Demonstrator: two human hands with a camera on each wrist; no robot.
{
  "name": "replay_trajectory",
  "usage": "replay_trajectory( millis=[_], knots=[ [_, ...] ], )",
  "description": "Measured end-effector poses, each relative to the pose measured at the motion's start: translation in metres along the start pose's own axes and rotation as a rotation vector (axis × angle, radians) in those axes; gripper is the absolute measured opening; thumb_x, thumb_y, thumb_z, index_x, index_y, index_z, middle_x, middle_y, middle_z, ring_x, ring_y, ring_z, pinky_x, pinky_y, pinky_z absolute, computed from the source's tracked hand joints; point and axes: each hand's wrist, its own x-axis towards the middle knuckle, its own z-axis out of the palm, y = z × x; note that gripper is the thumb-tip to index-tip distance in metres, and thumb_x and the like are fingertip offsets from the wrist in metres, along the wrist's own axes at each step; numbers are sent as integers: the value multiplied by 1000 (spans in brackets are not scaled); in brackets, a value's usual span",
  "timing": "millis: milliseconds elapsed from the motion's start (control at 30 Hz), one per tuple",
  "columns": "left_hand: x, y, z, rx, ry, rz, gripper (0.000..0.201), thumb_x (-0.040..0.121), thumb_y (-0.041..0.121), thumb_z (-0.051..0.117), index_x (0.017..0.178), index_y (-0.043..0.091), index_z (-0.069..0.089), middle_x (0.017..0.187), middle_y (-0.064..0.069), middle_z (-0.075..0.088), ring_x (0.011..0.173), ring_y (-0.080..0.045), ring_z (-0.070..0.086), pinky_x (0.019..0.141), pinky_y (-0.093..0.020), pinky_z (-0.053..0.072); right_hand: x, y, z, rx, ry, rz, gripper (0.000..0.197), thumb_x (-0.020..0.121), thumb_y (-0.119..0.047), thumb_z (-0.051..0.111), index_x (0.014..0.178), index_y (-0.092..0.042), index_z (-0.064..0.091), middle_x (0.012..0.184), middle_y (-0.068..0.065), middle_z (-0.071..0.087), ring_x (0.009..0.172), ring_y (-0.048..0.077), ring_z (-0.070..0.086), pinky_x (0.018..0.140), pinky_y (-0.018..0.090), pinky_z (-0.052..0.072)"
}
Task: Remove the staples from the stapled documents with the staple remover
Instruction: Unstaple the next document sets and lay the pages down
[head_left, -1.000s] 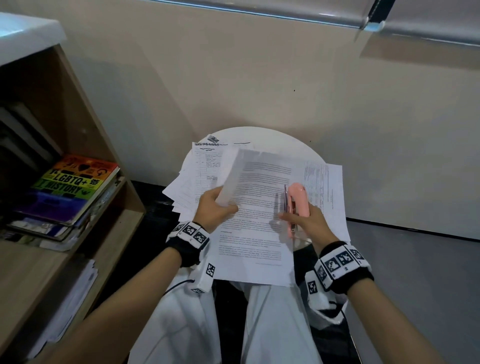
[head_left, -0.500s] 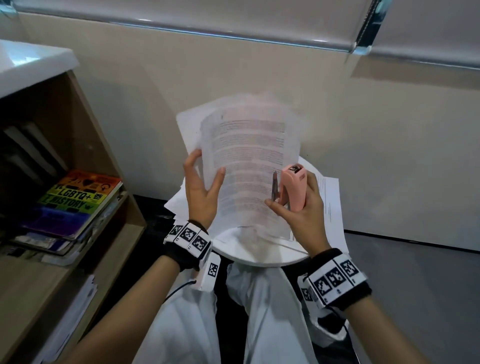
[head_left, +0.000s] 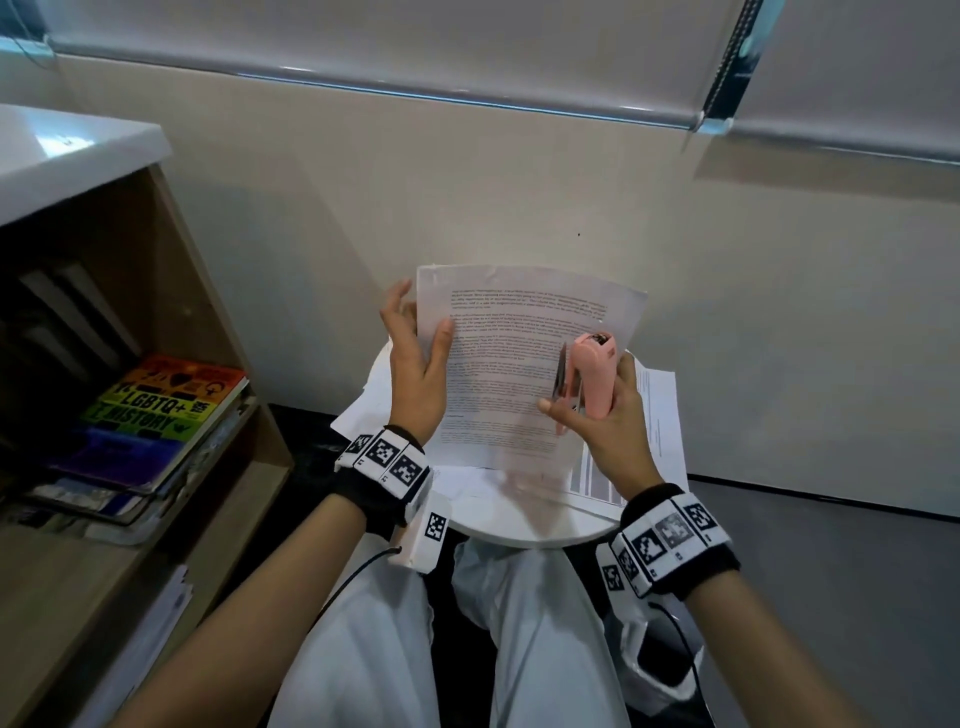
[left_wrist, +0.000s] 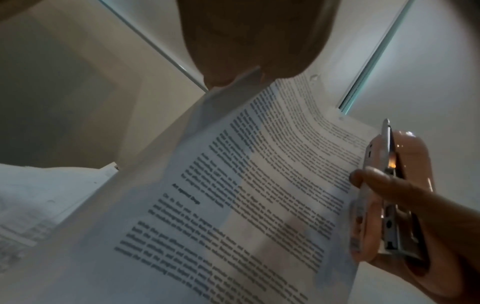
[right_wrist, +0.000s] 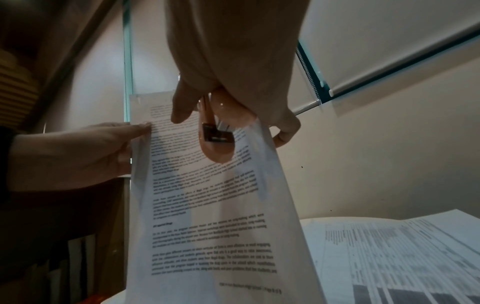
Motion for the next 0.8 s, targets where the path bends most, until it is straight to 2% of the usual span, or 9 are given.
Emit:
replay_trajectory(
  millis=[133,300,367,433,500,600,667,733,800],
  knots=[
    [1,0,4,59,-15,-4,9,100,31,39,108,27,41,103,-11,62,92,-30,63,76,-57,53,3,-1,1,-7,8,14,48,68,-15,85,110,-10,62,119,9,42,110,24,59,87,30,57],
    [-2,-3,7,78,-2,-22,18,102,30,35,103,13,40,97,-17,60,88,-36,60,74,-56,52,2,0,1,-35,13,27,51,70,-11,83,114,-4,59,116,8,42,107,18,58,86,27,57],
    [-4,-7,8,109,-2,-49,21,102,29,33,102,10,41,93,-14,60,86,-34,61,75,-56,52,1,1,1,-65,42,48,63,68,-16,85,120,-3,53,121,6,40,107,16,58,88,30,57],
    [-2,-8,8,133,-2,-61,26,103,30,31,104,7,43,92,-9,62,84,-29,62,76,-51,52,7,-5,0,22,144,53,83,61,-24,89,127,-16,39,132,11,41,111,23,60,89,36,57],
    [2,-6,8,167,-14,-48,29,103,29,29,105,5,44,86,-4,62,78,-20,61,72,-44,52,22,-21,-1,108,324,-4,86,57,-30,89,124,-23,35,132,20,45,113,33,59,85,39,58],
    [7,-4,9,196,-22,-8,26,104,25,29,102,5,46,82,6,59,73,-11,59,67,-38,50,49,-69,4,278,479,-101,76,62,-28,88,121,-1,48,113,27,61,95,41,65,77,45,59],
    [7,-4,10,229,-22,10,23,104,26,29,98,10,45,83,5,60,73,-13,60,65,-36,50,66,-103,15,414,470,-168,55,70,-12,83,110,11,53,92,21,65,73,32,66,62,34,59],
    [6,-5,12,269,-26,19,20,103,28,28,94,18,42,79,8,57,68,-7,57,61,-32,49,81,-129,35,510,424,-213,37,77,-2,75,104,7,52,77,10,58,55,14,58,48,25,50],
    [4,-3,15,299,-30,39,18,103,33,27,91,27,40,75,3,57,64,-13,55,59,-37,48,94,-146,59,544,404,-247,36,79,-9,74,106,4,53,73,6,56,51,10,54,45,24,46]
  ],
)
